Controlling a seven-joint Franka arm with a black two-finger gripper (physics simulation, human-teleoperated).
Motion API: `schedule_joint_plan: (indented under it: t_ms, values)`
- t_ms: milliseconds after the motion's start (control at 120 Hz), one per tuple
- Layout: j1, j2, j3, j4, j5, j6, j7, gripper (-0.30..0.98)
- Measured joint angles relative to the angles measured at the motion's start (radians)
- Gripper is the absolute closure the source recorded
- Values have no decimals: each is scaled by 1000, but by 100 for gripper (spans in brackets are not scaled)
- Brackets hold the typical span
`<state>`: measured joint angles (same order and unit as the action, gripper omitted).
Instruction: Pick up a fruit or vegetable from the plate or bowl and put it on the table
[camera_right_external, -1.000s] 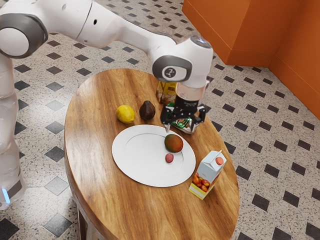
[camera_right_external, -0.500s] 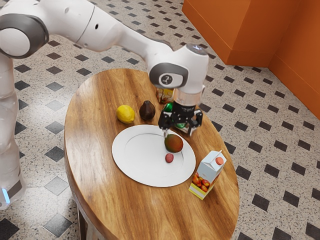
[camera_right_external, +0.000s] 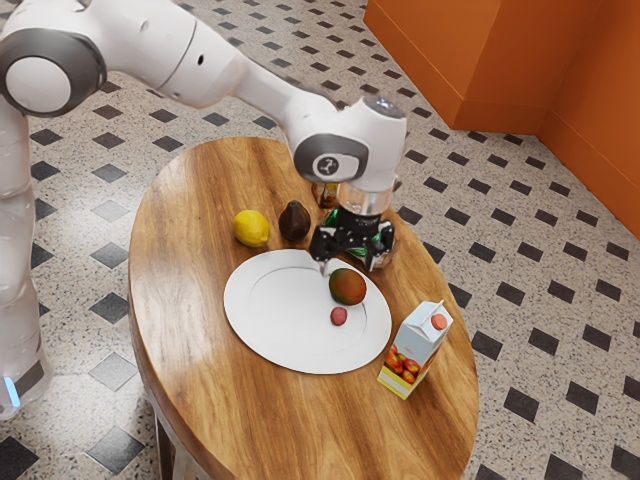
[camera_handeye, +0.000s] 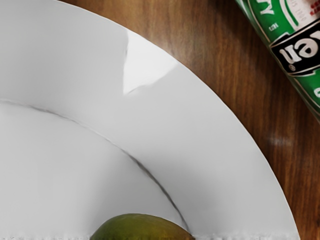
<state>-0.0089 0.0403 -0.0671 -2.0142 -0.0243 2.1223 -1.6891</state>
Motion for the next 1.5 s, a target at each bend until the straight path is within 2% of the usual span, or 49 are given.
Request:
schedule_joint_plan:
  t_ms: [208,517,700,817,1000,1200,1500]
  values:
    - [-26,14,0,0,0,9,-3,0]
    - [-13,23,-1,-15,-1,29,-6,1]
    - [-17,35,-6,-16,-2,35,-7,15]
    - [-19,37,-13,-15,-3,36,-1,30]
    - [-19,17,-14,-13,-7,29,10,33]
    - [-10,-84,-19,-18,-9,5,22,33]
    - [-19,-327,-152,-154,-32,-53,34,33]
